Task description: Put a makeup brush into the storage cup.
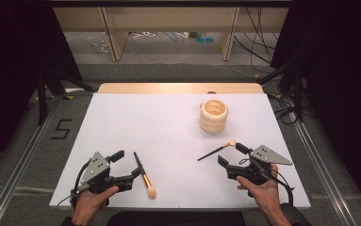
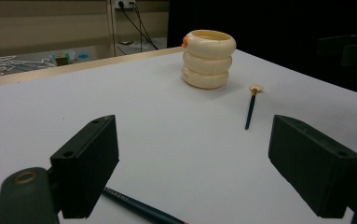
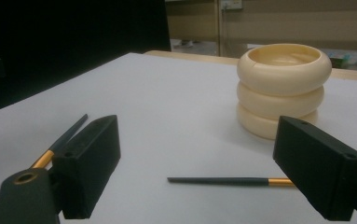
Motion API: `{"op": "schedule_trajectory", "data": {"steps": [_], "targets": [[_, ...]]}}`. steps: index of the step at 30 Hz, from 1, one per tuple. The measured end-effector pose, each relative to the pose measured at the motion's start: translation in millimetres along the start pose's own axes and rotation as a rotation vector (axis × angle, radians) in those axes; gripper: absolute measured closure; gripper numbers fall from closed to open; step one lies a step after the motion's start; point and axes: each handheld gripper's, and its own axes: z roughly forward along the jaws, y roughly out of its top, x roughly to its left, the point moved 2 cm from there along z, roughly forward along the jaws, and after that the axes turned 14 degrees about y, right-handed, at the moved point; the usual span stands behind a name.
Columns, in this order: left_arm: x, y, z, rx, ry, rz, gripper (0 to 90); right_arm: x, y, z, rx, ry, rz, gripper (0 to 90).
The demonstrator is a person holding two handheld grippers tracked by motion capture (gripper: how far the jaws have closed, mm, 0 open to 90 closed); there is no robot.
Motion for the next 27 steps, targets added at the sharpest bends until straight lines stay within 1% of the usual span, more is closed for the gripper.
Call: {"op": "schedule_trajectory", "data": {"steps": [1,4,6,7,9,10,11,12,13,14,16,17,19,20,21,23,24,25,26,27], "targets": [[-0.1,-0.2,0.0,0.002,0.000,-0.004,15.7,-1.1,0.1,0.0,-0.001,-0.003,-0.008,15.5],[-0.3,-0.3,0.3,0.003,0.000,-0.008,15.7,-1.7,-0.3,0.9,0.004,-0.012,0.003,15.7],[-0.1,-0.2,0.2,0.004,-0.001,0.000,15.7,-1.7,-0.9,0.9,0.018,-0.012,0.014,15.9],[-0.2,-0.2,0.3,0.004,-0.001,-0.001,15.7,-2.8,-1.2,1.3,0.020,-0.018,0.002,16.1],[-0.2,-0.4,0.4,0.006,-0.001,-0.003,15.7,-2.7,-1.5,1.7,0.029,-0.014,0.016,17.0],[0.0,-0.4,0.3,0.007,0.001,0.000,15.7,-2.7,-1.5,1.7,0.029,-0.014,0.016,17.3],[0.1,-0.4,0.3,0.007,0.002,-0.002,15.8,-3.4,-1.5,1.9,0.034,-0.024,0.014,17.8],[0.1,-0.4,0.3,0.008,0.002,-0.003,15.7,-4.0,-1.5,1.9,0.036,-0.017,0.015,18.1],[0.2,-0.4,0.3,0.008,0.003,-0.004,15.7,-4.9,-1.6,2.5,0.033,-0.026,0.012,18.2],[0.2,-0.4,0.3,0.008,0.002,-0.006,15.7,-5.7,-1.9,3.0,0.043,-0.023,0.025,18.4],[0.4,-0.4,0.3,0.009,0.002,-0.006,15.7,-6.2,-1.7,2.8,0.048,-0.027,0.032,18.7],[0.4,-0.5,0.4,0.010,0.002,-0.005,15.7,-6.8,-1.9,3.5,0.056,-0.037,0.035,19.1],[0.4,-0.6,0.5,0.013,0.000,-0.004,15.7,-8.4,-1.9,4.0,0.062,-0.036,0.045,19.8],[0.3,-0.6,0.6,0.013,0.001,-0.005,15.7,-9.7,-1.8,4.2,0.071,-0.037,0.047,19.9],[0.3,-0.6,0.7,0.013,0.001,-0.004,15.7,-12.2,-1.8,5.2,0.087,-0.053,0.061,20.3],[0.4,-0.7,0.7,0.015,0.002,-0.004,15.7,-13.9,-1.4,4.7,0.096,-0.046,0.066,20.5],[0.6,-0.7,0.7,0.016,0.003,-0.004,15.7,-15.4,-1.6,5.4,0.096,-0.052,0.076,20.6],[0.4,-0.9,0.7,0.018,0.003,-0.010,15.7,-16.7,-0.8,4.7,0.108,-0.060,0.090,20.6],[0.6,-1.0,1.5,0.010,-0.004,-0.012,15.7,-19.3,-0.4,4.7,0.113,-0.067,0.083,20.6],[0.8,-0.8,1.2,0.014,0.001,-0.006,15.7,-20.9,-0.2,4.6,0.126,-0.068,0.090,20.6]]}}
